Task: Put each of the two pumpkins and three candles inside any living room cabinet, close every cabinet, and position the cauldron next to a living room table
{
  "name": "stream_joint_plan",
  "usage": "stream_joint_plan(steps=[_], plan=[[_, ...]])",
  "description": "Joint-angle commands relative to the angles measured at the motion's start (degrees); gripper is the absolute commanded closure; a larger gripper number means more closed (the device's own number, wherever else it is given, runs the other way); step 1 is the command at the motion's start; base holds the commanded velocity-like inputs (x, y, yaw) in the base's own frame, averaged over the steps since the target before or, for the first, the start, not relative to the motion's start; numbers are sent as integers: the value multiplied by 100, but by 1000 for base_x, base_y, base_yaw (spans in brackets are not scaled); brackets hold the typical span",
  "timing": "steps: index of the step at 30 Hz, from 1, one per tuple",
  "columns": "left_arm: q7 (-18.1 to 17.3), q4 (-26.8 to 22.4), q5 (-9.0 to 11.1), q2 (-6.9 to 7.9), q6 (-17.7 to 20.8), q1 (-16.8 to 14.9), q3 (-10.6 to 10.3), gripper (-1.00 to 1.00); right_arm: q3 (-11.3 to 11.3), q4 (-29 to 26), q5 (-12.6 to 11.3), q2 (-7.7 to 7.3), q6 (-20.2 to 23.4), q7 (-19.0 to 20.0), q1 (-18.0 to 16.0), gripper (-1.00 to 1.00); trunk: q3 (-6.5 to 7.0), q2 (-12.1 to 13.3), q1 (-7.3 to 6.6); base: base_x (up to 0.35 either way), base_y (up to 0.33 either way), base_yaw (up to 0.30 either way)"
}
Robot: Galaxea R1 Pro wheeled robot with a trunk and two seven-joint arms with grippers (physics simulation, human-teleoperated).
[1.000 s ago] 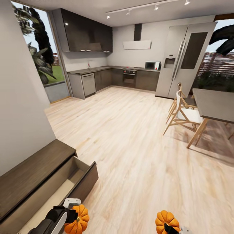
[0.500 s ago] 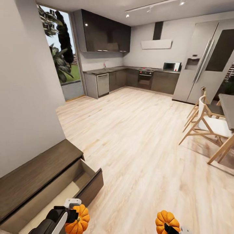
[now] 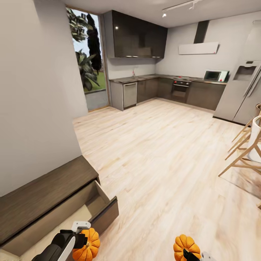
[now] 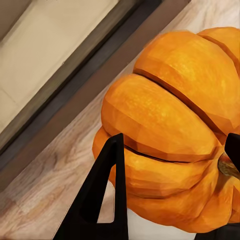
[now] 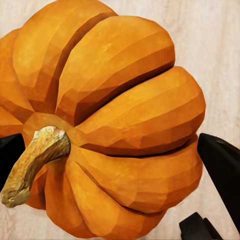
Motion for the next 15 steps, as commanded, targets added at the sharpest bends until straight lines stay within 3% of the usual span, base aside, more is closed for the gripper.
stream_joint_plan(steps=[1,10,15], plan=[[-1,-1,0,0,0,0,0,100,0,-2,5,0,0,-2,-1,100,0,0,0,257,-247,291],[-1,1,0,0,0,0,0,100,0,-2,5,0,0,-2,-1,100,0,0,0,250,-241,291],[-1,-1,4,-1,0,0,0,100,0,-2,5,0,0,-2,-1,100,0,0,0,176,-140,291]])
